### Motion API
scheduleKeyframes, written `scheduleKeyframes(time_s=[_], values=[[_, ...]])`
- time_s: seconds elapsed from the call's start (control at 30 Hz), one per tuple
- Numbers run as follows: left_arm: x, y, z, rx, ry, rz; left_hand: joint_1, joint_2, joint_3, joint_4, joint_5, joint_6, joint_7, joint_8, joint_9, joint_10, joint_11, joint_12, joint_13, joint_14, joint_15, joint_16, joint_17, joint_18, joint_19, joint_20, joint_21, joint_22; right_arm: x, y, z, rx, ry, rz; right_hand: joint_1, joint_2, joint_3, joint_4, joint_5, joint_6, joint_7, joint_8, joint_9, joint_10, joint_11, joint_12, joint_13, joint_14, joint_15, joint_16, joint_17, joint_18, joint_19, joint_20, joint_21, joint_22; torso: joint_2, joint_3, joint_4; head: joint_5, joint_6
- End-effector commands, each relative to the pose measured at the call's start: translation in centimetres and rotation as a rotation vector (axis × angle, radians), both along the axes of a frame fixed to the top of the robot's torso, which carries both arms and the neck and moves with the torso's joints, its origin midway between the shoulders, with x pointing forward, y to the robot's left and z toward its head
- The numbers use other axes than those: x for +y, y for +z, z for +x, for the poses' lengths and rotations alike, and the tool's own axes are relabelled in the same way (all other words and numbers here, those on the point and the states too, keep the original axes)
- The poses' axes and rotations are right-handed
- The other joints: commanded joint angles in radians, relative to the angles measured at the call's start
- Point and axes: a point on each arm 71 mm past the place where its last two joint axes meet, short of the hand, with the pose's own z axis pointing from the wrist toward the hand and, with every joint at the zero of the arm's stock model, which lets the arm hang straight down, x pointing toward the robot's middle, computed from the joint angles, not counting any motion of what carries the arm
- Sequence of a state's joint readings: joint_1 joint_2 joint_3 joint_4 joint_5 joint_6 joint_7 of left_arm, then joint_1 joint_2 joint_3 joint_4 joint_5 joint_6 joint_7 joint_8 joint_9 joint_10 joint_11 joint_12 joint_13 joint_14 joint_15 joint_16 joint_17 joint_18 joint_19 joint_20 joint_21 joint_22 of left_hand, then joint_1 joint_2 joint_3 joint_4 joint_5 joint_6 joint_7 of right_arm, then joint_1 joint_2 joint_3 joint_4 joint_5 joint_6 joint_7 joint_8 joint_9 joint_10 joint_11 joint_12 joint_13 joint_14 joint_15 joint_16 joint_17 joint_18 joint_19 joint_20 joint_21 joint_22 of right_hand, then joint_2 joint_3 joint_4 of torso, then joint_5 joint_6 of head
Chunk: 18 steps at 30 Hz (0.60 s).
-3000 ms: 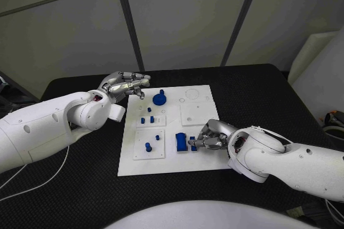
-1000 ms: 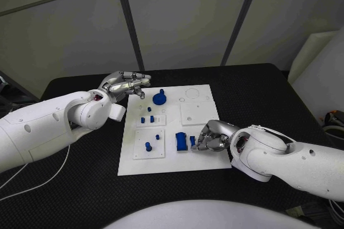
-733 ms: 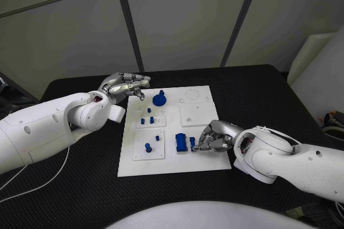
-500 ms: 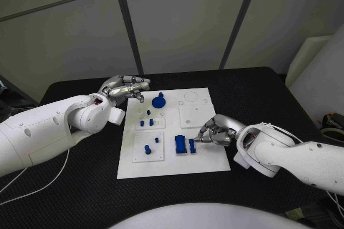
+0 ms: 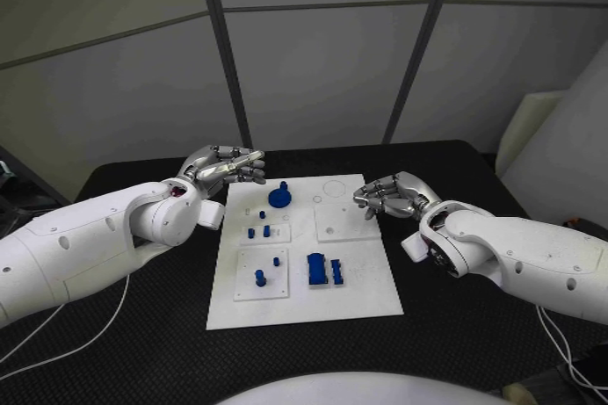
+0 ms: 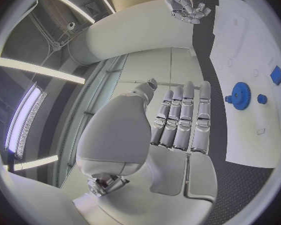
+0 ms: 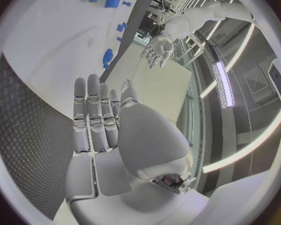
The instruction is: Assemble the parts on the task board
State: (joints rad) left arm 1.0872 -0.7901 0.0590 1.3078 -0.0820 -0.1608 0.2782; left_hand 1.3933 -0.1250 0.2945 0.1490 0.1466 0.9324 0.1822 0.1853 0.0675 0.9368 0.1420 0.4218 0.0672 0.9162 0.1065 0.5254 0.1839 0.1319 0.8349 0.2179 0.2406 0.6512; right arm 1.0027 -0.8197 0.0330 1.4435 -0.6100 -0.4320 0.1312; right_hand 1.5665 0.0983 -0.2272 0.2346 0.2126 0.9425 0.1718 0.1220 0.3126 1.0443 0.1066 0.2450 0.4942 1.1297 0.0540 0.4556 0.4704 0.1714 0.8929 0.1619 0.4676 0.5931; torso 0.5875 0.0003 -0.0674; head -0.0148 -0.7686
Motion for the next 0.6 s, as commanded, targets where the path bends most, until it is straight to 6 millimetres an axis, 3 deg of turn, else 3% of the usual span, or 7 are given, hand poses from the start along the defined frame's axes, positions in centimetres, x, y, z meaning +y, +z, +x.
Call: scheduleKeyframes(time_s=[0.03, 0.17, 0.27, 0.4, 0.6], values=[[0.8, 0.2, 0.6, -0.046, 0.124, -0.064, 0.014, 0.009, -0.014, 0.008, -0.006, -0.004, -0.004, -0.015, -0.001, 0.026, 0.007, -0.062, -0.005, 0.006, 0.015, -0.108, -0.037, 0.052, -0.043, 0.023, -0.068, -0.071, -0.3, 0.0, 1.5, -0.037, -0.033, 0.191, 0.022, 0.002, -0.004, 0.002, -0.009, 0.005, 0.008, -0.027, -0.030, 0.013, 0.018, -0.057, -0.103, -0.051, 0.028, -0.128, -0.076, 0.000, -0.040, 0.027, -0.089, -0.063, -0.028, -0.0065, -0.0150, 0.013, 0.022], [1.4, -0.5, 1.2, -0.060, 0.209, -0.077, 0.022, 0.012, -0.032, 0.020, -0.006, -0.009, -0.021, -0.044, -0.003, 0.041, 0.029, -0.149, -0.005, -0.010, 0.041, -0.235, -0.077, 0.051, -0.101, 0.050, -0.143, -0.157, -0.3, -0.9, 3.3, -0.049, -0.063, 0.227, 0.025, 0.012, -0.003, -0.009, -0.010, 0.015, 0.018, -0.057, -0.080, 0.033, 0.027, -0.116, -0.241, -0.060, 0.055, -0.261, -0.179, 0.011, -0.043, 0.063, -0.195, -0.149, -0.039, -0.0071, -0.0203, 0.029, 0.039], [1.7, -1.4, 1.5, -0.061, 0.268, -0.079, 0.026, 0.017, -0.049, 0.022, -0.006, -0.018, -0.035, -0.066, -0.003, 0.030, 0.044, -0.199, -0.005, -0.029, 0.057, -0.297, -0.101, 0.051, -0.136, 0.065, -0.174, -0.200, 0.1, -1.5, 4.3, -0.055, -0.069, 0.249, 0.016, 0.007, -0.005, -0.033, -0.013, 0.009, 0.019, -0.057, -0.120, 0.043, 0.036, -0.147, -0.321, -0.043, 0.064, -0.325, -0.242, 0.017, -0.021, 0.072, -0.257, -0.208, -0.045, -0.0045, -0.0237, 0.035, 0.054], [2.0, -2.7, 1.8, -0.062, 0.329, -0.072, 0.030, 0.028, -0.076, 0.022, -0.005, -0.022, -0.040, -0.093, -0.002, 0.005, 0.042, -0.263, -0.005, -0.048, 0.058, -0.366, -0.120, 0.048, -0.180, 0.072, -0.177, -0.253, 0.9, -2.0, 5.2, -0.061, -0.063, 0.269, -0.006, 0.017, 0.000, -0.057, -0.013, 0.009, 0.022, -0.059, -0.159, 0.045, 0.041, -0.172, -0.387, -0.028, 0.069, -0.375, -0.300, 0.014, 0.005, 0.079, -0.312, -0.264, -0.046, -0.0008, -0.0252, 0.042, 0.070], [1.7, -4.4, 1.6, -0.047, 0.364, -0.068, 0.036, 0.040, -0.096, 0.020, -0.004, -0.017, -0.036, -0.111, -0.002, 0.003, 0.037, -0.299, -0.005, -0.045, 0.056, -0.406, -0.121, 0.048, -0.186, 0.073, -0.174, -0.288, 1.9, -2.3, 5.9, -0.069, -0.046, 0.274, -0.025, 0.022, 0.004, -0.080, -0.014, 0.013, 0.022, -0.059, -0.189, 0.053, 0.044, -0.179, -0.427, -0.009, 0.068, -0.391, -0.347, 0.014, 0.050, 0.076, -0.340, -0.304, -0.037, 0.0005, -0.0251, 0.044, 0.090]])
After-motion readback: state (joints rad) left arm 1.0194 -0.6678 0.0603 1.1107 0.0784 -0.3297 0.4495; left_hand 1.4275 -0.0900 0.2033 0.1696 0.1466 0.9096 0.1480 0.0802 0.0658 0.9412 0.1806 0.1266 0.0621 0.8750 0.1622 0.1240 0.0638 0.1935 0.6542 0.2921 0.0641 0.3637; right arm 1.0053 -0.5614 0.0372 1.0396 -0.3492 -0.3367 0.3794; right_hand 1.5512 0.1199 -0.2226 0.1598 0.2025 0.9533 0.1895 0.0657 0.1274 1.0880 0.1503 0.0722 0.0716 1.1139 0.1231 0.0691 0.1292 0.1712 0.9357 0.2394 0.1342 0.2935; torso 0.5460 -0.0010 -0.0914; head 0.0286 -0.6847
